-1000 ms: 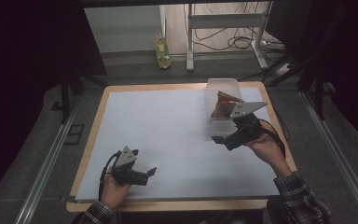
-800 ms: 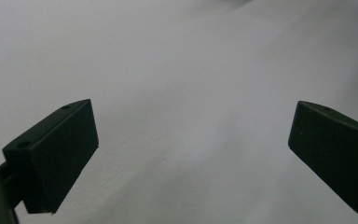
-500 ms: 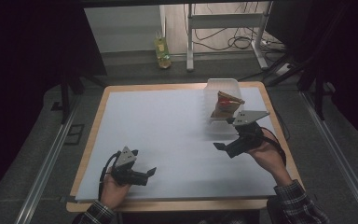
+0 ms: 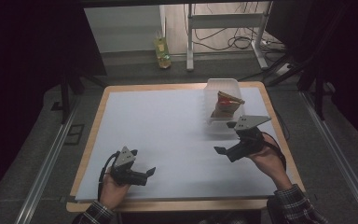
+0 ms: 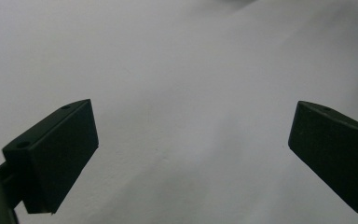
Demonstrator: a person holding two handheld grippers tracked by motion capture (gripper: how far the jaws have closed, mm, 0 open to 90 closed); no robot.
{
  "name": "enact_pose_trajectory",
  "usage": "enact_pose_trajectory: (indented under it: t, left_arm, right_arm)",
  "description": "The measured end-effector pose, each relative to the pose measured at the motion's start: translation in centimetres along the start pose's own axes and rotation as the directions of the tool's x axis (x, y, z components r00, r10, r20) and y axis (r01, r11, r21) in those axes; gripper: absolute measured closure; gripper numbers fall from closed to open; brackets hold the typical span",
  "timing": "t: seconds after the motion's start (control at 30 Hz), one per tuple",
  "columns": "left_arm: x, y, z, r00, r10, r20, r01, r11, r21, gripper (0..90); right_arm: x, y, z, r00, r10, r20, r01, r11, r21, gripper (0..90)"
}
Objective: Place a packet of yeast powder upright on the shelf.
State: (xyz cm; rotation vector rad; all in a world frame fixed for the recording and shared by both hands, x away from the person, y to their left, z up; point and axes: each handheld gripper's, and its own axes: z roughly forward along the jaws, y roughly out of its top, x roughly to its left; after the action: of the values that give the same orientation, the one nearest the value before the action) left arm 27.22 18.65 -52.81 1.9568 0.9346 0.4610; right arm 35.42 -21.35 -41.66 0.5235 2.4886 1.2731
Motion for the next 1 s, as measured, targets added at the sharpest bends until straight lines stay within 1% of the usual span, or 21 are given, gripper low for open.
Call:
enact_pose_trajectory:
  t: [0.13, 0.43, 0.53, 0.63, 0.73, 1.0]
  left_arm:
    - [0.1, -0.1, -0.1, 1.0, -0.006, -0.002, 0.006, 1.0, 0.002, 1.4]
    - [0.2, -0.1, -0.1, 1.0, -0.005, -0.006, 0.005, 1.0, 0.004, 1.4]
    - [0.3, -0.1, -0.2, 1.0, -0.005, -0.008, 0.005, 1.0, 0.005, 1.4]
    - [0.3, -0.1, -0.2, 0.9999, -0.008, -0.009, 0.009, 0.9999, 0.006, 1.5]
    - [0.3, -0.1, -0.2, 0.9999, -0.009, -0.009, 0.009, 0.9999, 0.007, 1.5]
    - [0.3, -0.1, -0.1, 0.9999, -0.01, -0.01, 0.01, 0.9999, 0.01, 1.6]
  right_arm:
    - [0.1, -0.4, 0.3, 1.0, 0.0, 0.007, 0.0, 1.0, -0.002, 0.0]
    - [0.6, -1.1, 1.4, 0.9999, 0.004, 0.012, -0.004, 1.0, 0.025, 0.0]
    - [0.5, -1.4, 1.7, 0.9993, 0.028, 0.024, -0.029, 0.999, 0.04, 0.0]
    - [0.4, -1.8, 2.0, 0.9983, 0.055, 0.019, -0.056, 0.998, 0.037, 0.0]
    - [0.4, -2.0, 2.2, 0.9974, 0.069, 0.022, -0.069, 0.997, 0.033, 0.0]
    - [0.8, -2.3, 3.0, 0.9962, 0.086, -0.004, -0.086, 0.996, 0.035, 0.0]
